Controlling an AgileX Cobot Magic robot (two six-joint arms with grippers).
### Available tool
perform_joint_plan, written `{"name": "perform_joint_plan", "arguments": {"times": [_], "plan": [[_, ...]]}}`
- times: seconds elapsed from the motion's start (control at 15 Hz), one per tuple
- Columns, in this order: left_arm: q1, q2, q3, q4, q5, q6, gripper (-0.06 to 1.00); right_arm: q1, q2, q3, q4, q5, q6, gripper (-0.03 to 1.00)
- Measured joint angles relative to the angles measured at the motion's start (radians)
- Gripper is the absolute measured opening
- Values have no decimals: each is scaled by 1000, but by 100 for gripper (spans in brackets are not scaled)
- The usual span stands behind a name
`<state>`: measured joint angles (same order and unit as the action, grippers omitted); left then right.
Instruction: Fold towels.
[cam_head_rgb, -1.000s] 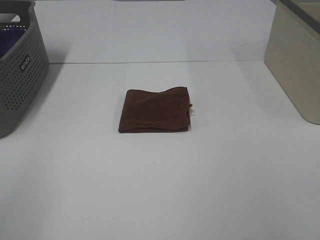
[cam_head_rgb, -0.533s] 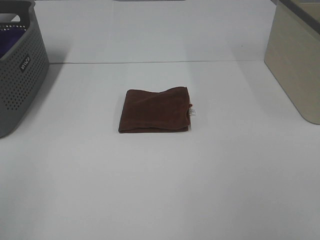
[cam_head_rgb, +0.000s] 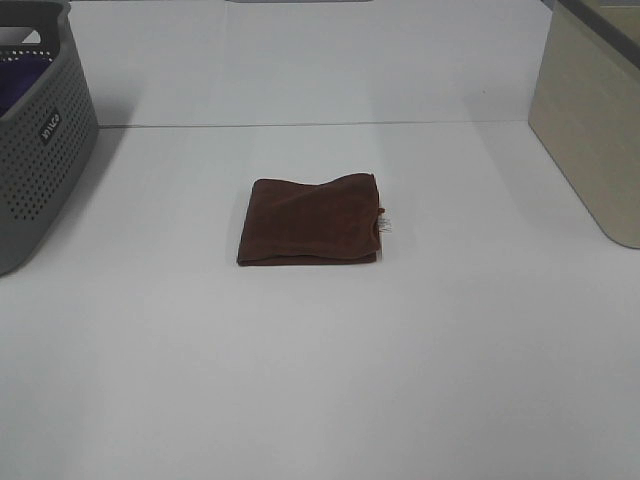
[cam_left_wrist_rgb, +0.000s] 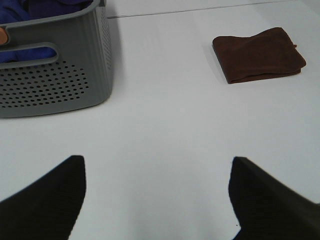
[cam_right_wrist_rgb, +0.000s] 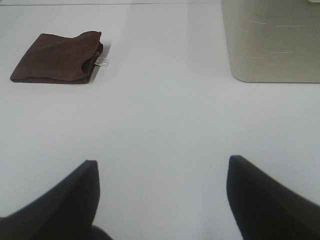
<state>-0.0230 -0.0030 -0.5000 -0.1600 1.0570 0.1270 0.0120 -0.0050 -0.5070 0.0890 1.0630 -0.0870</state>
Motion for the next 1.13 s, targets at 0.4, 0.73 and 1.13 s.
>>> {"name": "perform_joint_plan", "arguments": {"times": [0.4, 0.73, 1.13], "plan": [[0, 0, 0, 0, 0, 0, 75, 0, -2, 0, 0, 0, 0, 68], [0, 0, 0, 0, 0, 1, 75, 0, -2, 0, 0, 0, 0, 68], [0, 0, 0, 0, 0, 1, 75, 0, -2, 0, 0, 0, 0, 68]]}}
